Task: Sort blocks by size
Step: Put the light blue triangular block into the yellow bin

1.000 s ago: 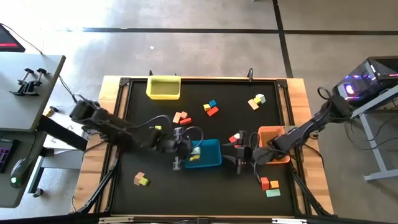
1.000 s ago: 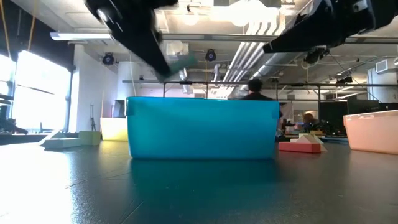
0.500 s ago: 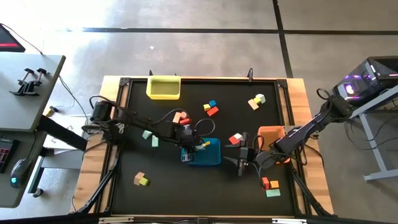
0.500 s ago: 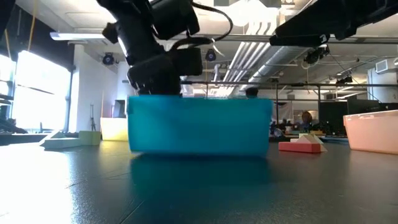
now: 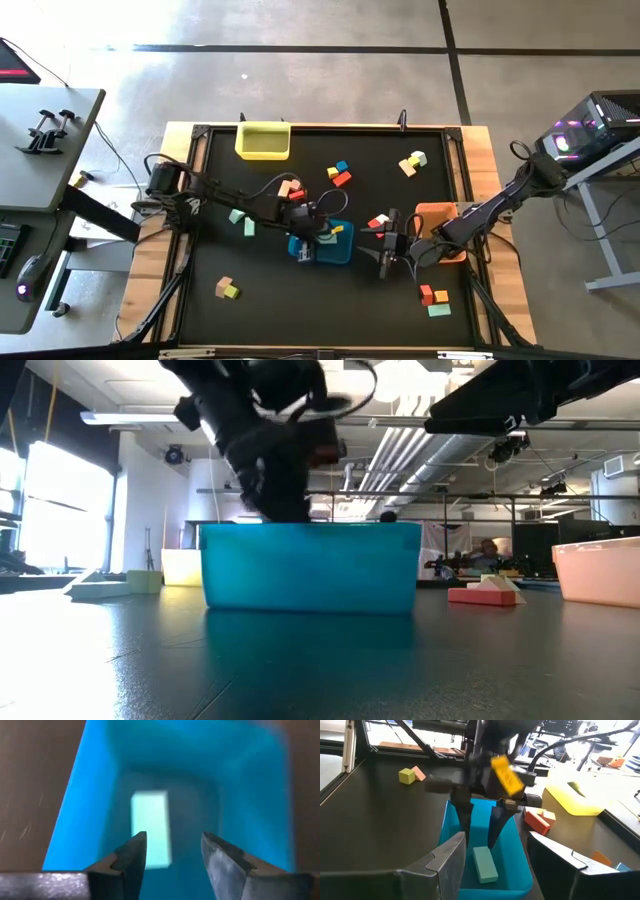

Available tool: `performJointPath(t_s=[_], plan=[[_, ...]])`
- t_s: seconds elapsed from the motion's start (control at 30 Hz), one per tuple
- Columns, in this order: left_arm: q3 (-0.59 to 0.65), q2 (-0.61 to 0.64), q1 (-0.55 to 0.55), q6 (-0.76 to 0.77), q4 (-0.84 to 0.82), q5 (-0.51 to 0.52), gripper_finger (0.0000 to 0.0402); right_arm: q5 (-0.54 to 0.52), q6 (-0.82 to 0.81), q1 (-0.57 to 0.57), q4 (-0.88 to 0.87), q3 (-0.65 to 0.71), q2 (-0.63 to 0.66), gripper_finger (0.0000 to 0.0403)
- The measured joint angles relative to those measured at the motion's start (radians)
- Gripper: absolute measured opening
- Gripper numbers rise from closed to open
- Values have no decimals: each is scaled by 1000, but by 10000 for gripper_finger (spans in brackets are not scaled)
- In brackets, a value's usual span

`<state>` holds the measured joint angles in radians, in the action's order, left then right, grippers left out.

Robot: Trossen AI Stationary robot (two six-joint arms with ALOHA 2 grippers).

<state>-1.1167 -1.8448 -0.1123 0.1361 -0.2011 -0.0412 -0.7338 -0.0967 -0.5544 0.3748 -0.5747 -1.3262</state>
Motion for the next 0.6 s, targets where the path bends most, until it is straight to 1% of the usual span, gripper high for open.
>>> performJointPath(t_s=[0.17,0.27,0.37,0.47,0.6], plan=[[-49,42,0,1,-57,-5,191,0,0,0,-1,0,0,208],[-71,99,0,1,-121,3,187,1,0,0,-5,0,0,208],[-69,175,-1,0,-201,34,180,2,-5,0,-11,0,0,208],[-25,267,-8,0,-227,86,173,2,-9,0,-14,0,0,208],[72,392,-16,46,-197,174,168,4,-9,0,-19,0,0,208]])
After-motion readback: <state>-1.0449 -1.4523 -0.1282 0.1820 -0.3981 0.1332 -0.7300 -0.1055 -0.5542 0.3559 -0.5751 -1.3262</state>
